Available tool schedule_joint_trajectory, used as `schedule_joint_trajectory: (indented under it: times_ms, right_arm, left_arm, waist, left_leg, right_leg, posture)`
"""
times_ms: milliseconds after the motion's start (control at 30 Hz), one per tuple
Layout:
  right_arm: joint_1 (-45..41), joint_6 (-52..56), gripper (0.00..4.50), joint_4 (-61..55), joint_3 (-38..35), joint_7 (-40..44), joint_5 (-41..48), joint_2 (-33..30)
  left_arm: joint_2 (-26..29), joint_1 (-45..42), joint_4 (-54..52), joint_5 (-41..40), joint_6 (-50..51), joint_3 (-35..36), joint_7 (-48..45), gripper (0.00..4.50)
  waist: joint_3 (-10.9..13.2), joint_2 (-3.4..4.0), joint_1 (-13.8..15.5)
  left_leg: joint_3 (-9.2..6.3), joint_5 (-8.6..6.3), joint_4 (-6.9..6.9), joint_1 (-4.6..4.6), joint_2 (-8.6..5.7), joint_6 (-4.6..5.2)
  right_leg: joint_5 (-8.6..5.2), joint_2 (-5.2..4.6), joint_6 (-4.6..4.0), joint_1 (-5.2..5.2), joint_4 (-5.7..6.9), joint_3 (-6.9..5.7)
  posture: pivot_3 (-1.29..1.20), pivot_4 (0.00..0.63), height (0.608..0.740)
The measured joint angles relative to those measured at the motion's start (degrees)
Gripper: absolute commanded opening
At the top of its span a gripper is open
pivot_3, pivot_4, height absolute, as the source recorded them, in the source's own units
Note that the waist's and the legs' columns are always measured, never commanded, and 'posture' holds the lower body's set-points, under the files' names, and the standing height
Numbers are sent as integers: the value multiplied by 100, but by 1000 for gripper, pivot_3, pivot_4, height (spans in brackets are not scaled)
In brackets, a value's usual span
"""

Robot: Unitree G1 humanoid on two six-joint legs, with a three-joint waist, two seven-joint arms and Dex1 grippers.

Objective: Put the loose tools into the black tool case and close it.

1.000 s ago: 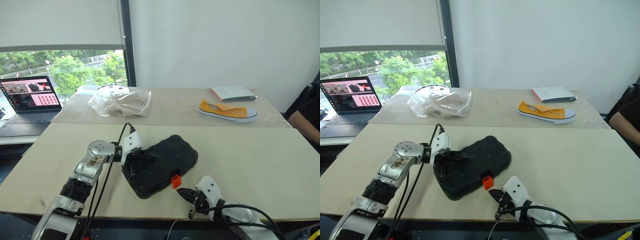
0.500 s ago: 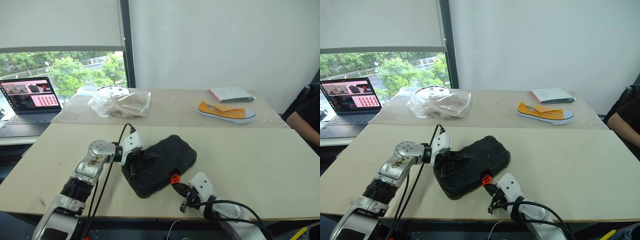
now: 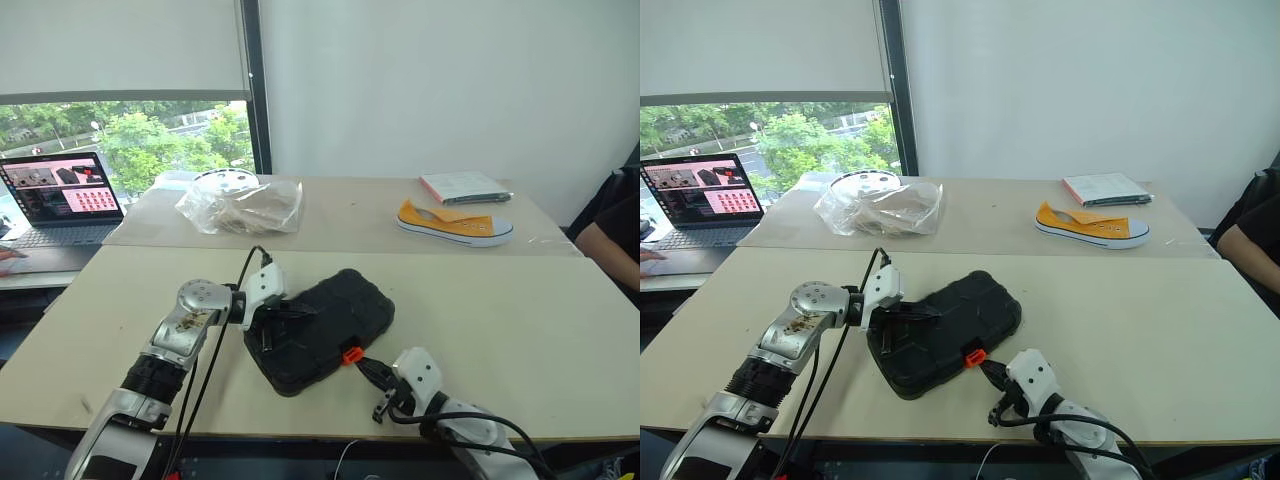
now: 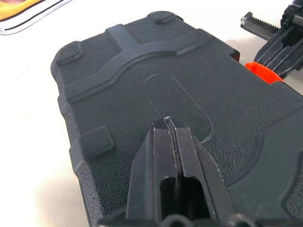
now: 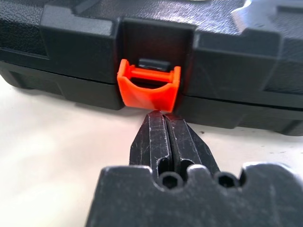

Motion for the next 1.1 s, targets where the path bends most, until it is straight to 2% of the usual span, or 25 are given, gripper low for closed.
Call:
schedule_joint_trajectory:
  times_ms: [367,767,933,1100]
  right_arm:
    - [-207,18,17,-447,-45,405,255,-40]
    - [-502,48,17,-446,94,389,298,12]
    - [-49,147,17,-908,-316,535,645,-326]
    - [346,421,17,-1043,-392,559,702,-627]
  left_arm:
    - [-30,-9,86,16,-4,55,11,0]
    - [-146,-23,62,33,-16,52,-54,0]
    - [-142,-2,20,34,-16,53,-59,0]
    - [-135,1,32,42,-22,62,-58,0]
  waist:
    - [0,1,-11]
    - [-10,19,17]
    - [-11,20,26]
    - [-12,22,32]
  left_leg:
    - [-1,-2,-3,2,9,1]
    - [-5,1,-16,-5,2,-5]
    - [-5,-3,-29,-4,2,-3]
    - [-6,-5,-48,0,2,2]
  right_leg:
    - [0,-3,0,2,-2,6]
    - [11,-1,-17,16,-55,-15]
    - [9,-4,-12,17,-63,-12]
    - [-3,-5,9,15,-66,-11]
  posture:
    - [0,150,740]
    - [0,150,740]
    - [0,150,740]
    - [0,150,740]
